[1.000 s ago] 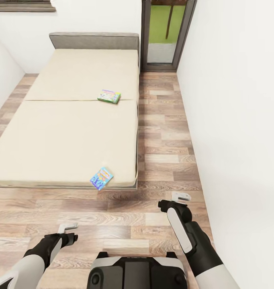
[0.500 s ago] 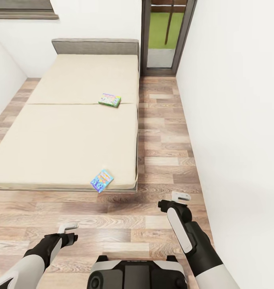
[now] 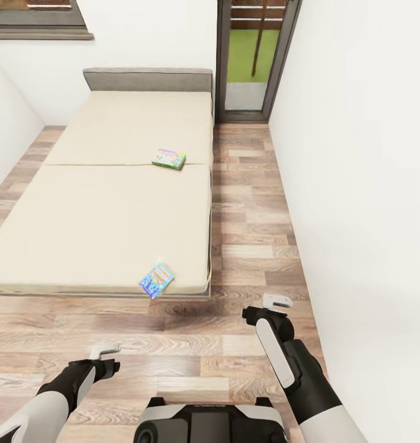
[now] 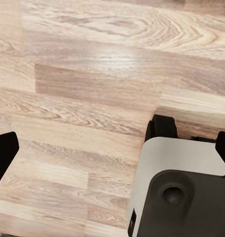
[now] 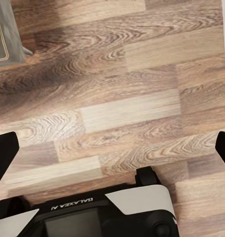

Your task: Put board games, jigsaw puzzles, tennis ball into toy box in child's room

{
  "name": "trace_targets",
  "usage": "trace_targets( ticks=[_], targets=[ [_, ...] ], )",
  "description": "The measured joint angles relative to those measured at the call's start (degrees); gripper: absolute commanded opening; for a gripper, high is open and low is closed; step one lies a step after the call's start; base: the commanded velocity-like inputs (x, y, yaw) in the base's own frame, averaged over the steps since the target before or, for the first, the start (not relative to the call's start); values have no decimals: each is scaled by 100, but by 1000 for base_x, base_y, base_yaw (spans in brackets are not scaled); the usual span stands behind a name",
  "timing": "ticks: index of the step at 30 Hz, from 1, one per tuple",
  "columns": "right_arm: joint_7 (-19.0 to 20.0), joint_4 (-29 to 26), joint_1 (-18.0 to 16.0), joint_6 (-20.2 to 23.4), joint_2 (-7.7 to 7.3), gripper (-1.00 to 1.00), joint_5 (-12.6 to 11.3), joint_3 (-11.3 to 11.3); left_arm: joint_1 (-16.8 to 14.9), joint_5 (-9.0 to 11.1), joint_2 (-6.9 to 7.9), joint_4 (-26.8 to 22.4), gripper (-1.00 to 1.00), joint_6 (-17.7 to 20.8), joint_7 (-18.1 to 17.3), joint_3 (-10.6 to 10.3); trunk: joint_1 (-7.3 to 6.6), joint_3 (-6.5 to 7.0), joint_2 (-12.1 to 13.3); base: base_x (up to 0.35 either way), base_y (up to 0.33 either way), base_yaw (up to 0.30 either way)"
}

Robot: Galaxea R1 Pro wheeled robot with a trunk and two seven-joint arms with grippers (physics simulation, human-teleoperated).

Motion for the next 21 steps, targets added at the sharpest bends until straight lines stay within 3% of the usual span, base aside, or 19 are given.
trace_targets(
  ticks=[21],
  targets=[
    [0, 7, 0, 0, 10, 100, -3, 5, 0, -1, -8, 17, 100, -6, -5, -1, 0, 198, 0, 0, 0, 0]
  ],
)
